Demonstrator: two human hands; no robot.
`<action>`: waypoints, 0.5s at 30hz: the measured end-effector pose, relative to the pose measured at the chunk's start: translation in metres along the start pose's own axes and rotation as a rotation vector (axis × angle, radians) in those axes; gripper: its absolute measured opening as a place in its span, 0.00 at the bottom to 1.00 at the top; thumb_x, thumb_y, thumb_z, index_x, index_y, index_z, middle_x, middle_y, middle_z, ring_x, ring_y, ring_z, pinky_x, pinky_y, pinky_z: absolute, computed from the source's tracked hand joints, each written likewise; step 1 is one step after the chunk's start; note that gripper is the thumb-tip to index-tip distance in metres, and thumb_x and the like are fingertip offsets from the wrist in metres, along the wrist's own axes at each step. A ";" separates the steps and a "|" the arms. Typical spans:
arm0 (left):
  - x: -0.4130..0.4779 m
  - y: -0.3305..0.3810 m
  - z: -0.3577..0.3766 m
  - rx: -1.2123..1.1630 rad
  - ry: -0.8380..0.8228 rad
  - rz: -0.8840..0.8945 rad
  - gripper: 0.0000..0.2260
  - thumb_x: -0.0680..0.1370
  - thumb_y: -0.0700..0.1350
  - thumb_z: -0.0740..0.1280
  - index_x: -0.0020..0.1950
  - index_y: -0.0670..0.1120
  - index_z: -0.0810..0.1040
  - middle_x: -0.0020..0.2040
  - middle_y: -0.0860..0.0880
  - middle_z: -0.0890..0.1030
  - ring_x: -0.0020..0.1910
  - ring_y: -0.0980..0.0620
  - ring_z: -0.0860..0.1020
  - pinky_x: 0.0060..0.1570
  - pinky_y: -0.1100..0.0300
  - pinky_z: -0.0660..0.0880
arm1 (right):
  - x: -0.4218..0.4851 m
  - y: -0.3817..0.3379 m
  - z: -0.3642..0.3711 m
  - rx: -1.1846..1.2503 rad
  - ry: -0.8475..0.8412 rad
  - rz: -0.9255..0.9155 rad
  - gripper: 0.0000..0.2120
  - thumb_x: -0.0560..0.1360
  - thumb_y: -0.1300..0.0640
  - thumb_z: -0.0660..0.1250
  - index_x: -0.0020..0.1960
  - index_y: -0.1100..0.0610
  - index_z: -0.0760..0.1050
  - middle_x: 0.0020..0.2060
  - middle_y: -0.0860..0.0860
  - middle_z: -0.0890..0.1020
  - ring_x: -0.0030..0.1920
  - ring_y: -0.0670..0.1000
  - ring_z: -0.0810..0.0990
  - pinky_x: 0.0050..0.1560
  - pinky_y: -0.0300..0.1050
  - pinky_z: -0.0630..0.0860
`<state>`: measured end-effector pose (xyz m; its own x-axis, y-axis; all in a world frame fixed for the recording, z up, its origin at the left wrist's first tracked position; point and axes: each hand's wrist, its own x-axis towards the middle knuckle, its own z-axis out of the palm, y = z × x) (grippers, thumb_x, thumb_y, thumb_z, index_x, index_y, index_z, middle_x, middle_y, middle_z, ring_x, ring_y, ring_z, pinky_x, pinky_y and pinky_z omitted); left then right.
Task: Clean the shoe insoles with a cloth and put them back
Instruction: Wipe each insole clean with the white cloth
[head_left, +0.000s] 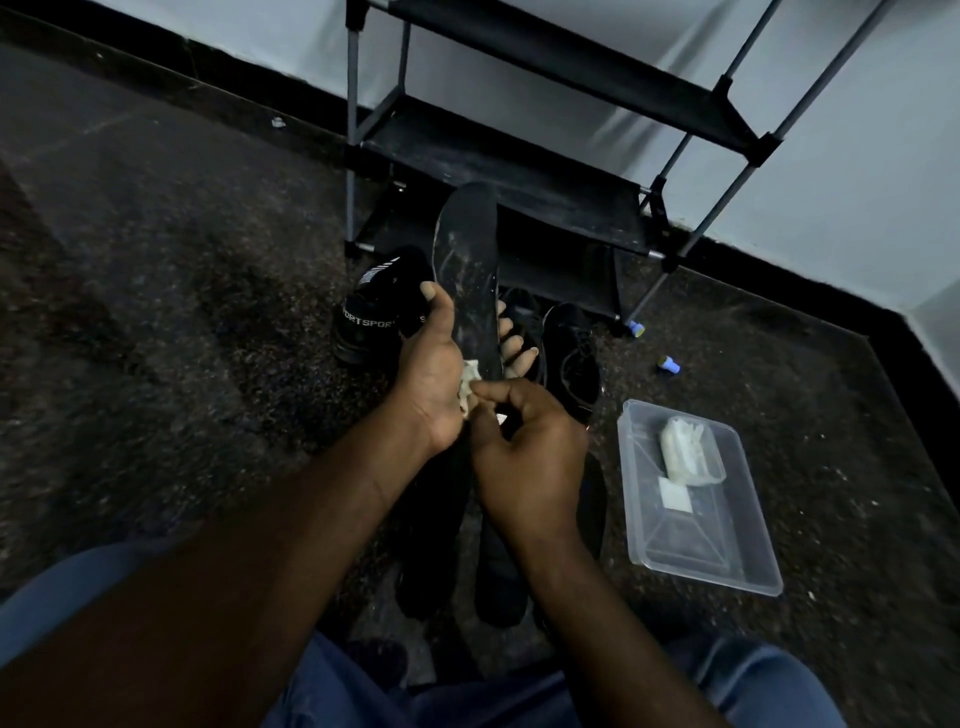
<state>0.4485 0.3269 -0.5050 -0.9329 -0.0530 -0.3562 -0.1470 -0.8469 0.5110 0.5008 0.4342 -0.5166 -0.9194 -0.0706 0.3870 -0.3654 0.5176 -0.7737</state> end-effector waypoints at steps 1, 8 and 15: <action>-0.001 0.000 0.001 -0.002 0.009 0.005 0.39 0.78 0.71 0.58 0.65 0.38 0.80 0.57 0.40 0.82 0.46 0.46 0.85 0.48 0.48 0.83 | -0.001 -0.003 0.001 0.025 -0.006 -0.010 0.09 0.73 0.60 0.72 0.49 0.48 0.85 0.45 0.42 0.86 0.45 0.47 0.83 0.47 0.55 0.81; -0.003 0.006 0.007 -0.034 -0.017 -0.001 0.40 0.78 0.72 0.56 0.70 0.38 0.77 0.59 0.42 0.80 0.48 0.48 0.83 0.50 0.46 0.84 | 0.009 0.011 -0.014 -0.219 -0.007 -0.135 0.06 0.73 0.55 0.70 0.48 0.48 0.83 0.45 0.43 0.83 0.47 0.50 0.80 0.48 0.56 0.78; 0.000 -0.001 0.002 0.033 -0.015 0.008 0.38 0.79 0.71 0.57 0.67 0.37 0.80 0.54 0.42 0.82 0.46 0.47 0.84 0.51 0.42 0.83 | 0.003 0.003 -0.003 -0.103 0.015 -0.031 0.07 0.74 0.59 0.72 0.50 0.50 0.85 0.46 0.43 0.85 0.48 0.49 0.83 0.49 0.54 0.80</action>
<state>0.4482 0.3288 -0.5039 -0.9389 -0.0517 -0.3403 -0.1499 -0.8287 0.5393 0.4974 0.4382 -0.5164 -0.9054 -0.0750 0.4179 -0.3757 0.6000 -0.7063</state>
